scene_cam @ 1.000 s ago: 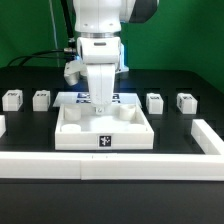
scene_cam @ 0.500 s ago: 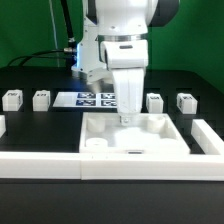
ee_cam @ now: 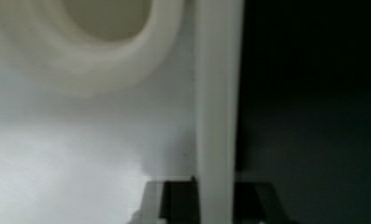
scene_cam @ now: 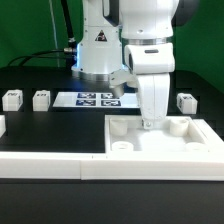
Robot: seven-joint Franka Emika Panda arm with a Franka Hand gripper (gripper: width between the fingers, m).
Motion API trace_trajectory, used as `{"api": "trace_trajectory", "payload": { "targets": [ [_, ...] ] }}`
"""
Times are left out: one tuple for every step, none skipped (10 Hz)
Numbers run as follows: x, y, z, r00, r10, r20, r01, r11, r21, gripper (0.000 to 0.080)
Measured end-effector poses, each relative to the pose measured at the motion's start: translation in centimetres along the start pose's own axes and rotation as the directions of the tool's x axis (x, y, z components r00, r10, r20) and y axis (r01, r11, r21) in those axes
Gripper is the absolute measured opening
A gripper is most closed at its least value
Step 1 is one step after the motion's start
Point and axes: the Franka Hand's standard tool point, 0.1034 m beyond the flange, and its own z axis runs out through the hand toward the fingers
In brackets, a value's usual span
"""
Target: Assemble square table
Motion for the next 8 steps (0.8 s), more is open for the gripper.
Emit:
{"api": "trace_trajectory", "payload": {
  "targets": [
    [0.03, 0.00, 0.01, 1.000, 0.010, 0.001, -0.010, 1.000, 0.004, 0.0057],
    [0.05, 0.00, 0.02, 1.000, 0.021, 0.004, -0.021, 1.000, 0.003, 0.0057],
    [0.00, -0.08, 0.01, 1.000, 0.020, 0.003, -0.020, 1.000, -0.002, 0.0057],
    [0.00, -0.12, 0.02, 1.000, 0.020, 0.002, -0.020, 1.000, -0.006, 0.0057],
    [0.00, -0.12, 0.02, 1.000, 0.021, 0.002, -0.021, 1.000, -0.006, 0.0057],
    [-0.04, -0.14, 0.07, 1.000, 0.022, 0.002, -0.022, 1.000, -0.005, 0.0057],
    [-0.06, -0.14, 0.07, 1.000, 0.023, 0.002, -0.023, 1.000, -0.005, 0.0276],
    [-0.07, -0.14, 0.08, 1.000, 0.023, 0.002, -0.023, 1.000, -0.005, 0.0276]
  ]
}}
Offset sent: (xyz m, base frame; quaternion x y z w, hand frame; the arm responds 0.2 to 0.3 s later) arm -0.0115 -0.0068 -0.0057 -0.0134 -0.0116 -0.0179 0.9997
